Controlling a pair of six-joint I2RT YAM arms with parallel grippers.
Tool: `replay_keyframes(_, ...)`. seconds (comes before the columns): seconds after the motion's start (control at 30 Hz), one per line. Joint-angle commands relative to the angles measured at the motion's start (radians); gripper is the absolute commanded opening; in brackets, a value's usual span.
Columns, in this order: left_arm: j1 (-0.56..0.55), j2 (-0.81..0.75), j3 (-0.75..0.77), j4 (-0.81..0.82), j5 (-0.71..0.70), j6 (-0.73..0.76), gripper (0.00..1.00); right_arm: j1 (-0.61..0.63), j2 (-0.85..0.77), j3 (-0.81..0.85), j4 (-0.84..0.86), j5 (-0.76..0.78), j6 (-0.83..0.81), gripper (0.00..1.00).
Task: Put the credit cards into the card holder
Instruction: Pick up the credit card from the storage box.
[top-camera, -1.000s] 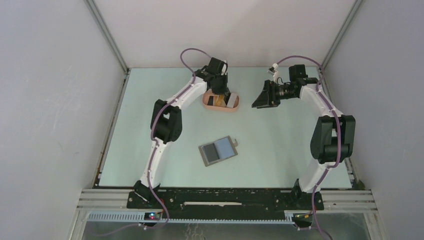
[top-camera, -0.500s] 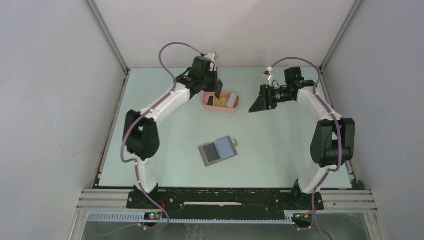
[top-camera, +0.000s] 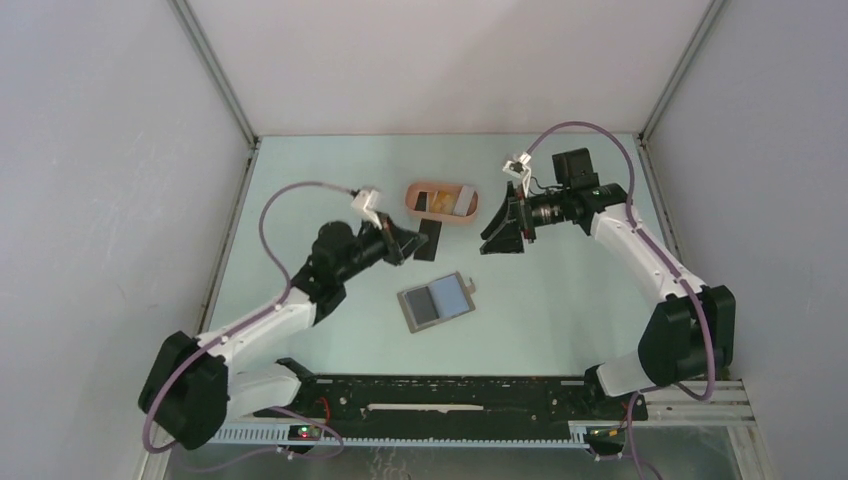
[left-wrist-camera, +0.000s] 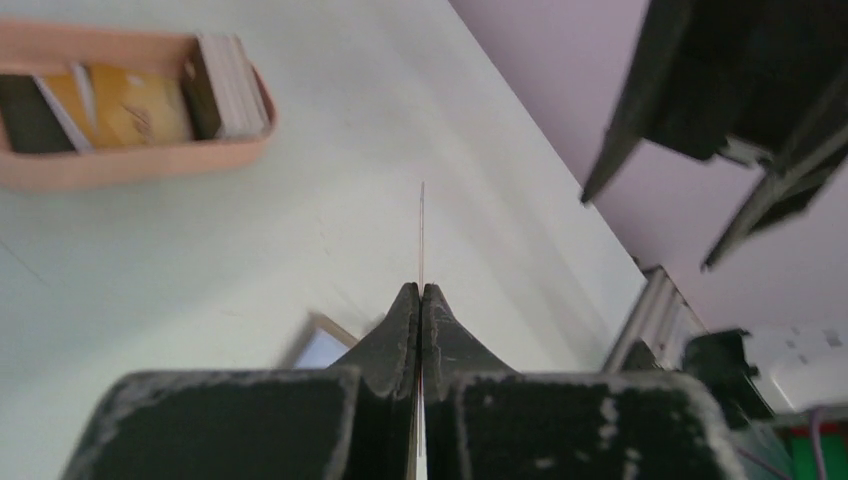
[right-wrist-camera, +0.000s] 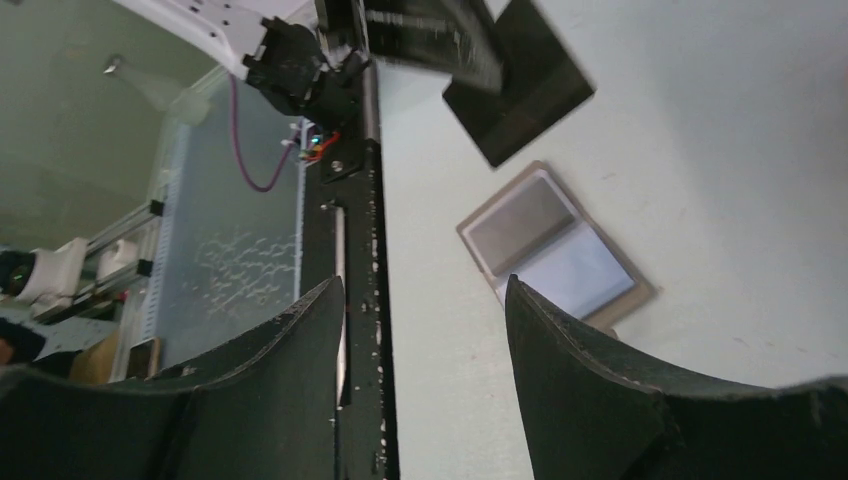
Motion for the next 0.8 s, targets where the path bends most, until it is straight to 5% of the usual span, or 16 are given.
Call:
replay_keyframes(0.0, -0.062, -0.089, -0.207, 0.404, -0.01, -0.142, 0.0, 0.04, 0.032, -0.009, 0.034, -0.138, 0.018, 0.69)
replay_keyframes(0.33, -0.162, -0.003, -0.422, 0.921, -0.111, -0.332, 0.0, 0.104, 0.089, -0.042, 0.203, -0.084, 0.271, 0.69)
replay_keyframes(0.77, -0.212, 0.131, -0.377, 1.019, -0.104, -0.382, 0.0, 0.127, 0.098, -0.045, 0.316, -0.098, 0.426, 0.64)
